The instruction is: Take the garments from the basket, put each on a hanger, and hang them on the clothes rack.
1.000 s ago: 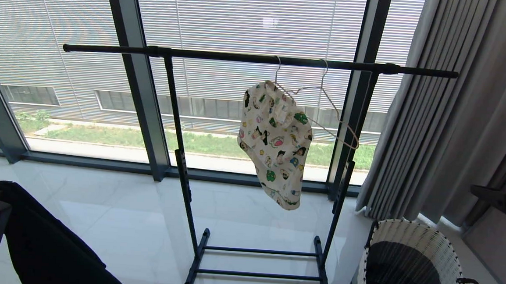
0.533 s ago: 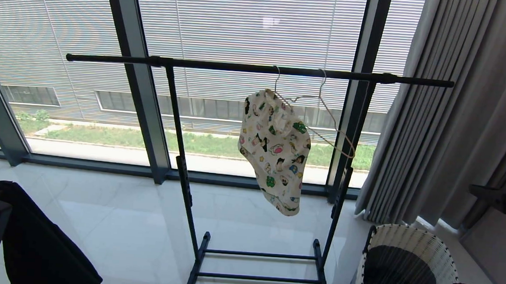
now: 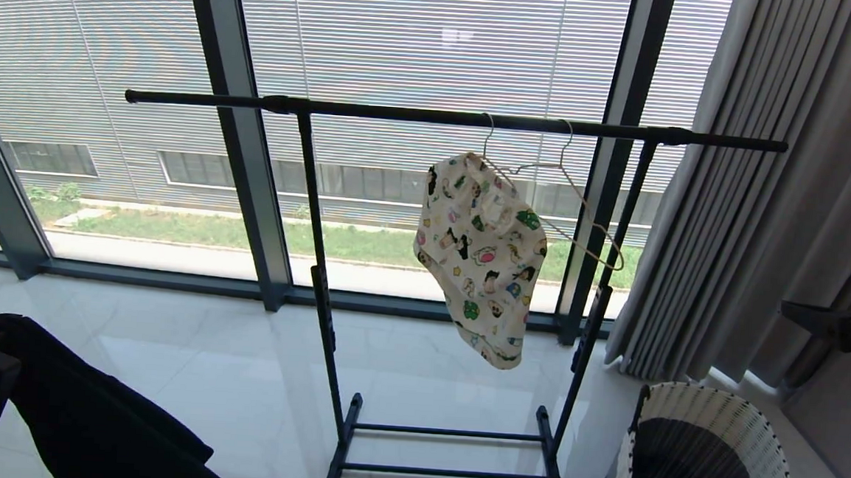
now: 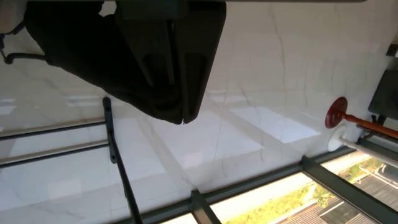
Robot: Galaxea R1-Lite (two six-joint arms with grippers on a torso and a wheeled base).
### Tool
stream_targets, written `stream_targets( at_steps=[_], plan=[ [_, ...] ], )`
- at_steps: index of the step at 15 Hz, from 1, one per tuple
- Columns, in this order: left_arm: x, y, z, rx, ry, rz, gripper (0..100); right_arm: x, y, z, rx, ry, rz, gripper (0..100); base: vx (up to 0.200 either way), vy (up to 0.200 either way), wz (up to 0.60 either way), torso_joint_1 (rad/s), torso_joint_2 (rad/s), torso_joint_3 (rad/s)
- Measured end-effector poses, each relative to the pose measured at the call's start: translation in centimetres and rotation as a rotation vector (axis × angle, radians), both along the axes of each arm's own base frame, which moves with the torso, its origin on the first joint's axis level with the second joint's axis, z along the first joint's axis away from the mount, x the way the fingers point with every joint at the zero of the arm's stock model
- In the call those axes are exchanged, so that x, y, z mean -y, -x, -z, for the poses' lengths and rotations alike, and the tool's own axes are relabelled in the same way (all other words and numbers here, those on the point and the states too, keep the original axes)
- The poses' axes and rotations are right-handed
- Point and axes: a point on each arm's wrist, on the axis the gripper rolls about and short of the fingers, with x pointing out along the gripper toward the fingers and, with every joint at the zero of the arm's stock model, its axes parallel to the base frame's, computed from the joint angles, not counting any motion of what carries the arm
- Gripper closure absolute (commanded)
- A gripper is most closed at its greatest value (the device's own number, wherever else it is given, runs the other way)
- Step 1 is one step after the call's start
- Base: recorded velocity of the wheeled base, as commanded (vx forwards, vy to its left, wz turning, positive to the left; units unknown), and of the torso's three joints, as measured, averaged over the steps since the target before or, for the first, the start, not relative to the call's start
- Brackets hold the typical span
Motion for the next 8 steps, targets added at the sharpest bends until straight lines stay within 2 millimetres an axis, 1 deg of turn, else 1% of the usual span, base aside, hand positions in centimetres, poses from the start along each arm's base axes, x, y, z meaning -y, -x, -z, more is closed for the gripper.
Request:
stream_targets(
  at_steps=[4, 6, 8],
  plan=[
    [0.0, 0.2, 0.1, 0.003, 0.001, 0.004, 100, 0.1, -0.6, 0.1, -0.009, -0.011, -0.018, 0, 0.0, 0.0, 0.0, 0.0, 0.0, 0.0],
    [0.0, 0.3, 0.1, 0.006, 0.006, 0.009, 100, 0.1, -1.2, -0.3, 0.011, -0.035, -0.108, 0, 0.2, 0.0, 0.0, -0.002, 0.0, 0.005],
    [0.0, 0.4, 0.0, 0.011, 0.012, 0.016, 100, 0.2, -1.8, -0.7, 0.024, -0.025, -0.14, 0, 0.2, 0.0, 0.0, -0.012, -0.01, 0.007]
  ],
)
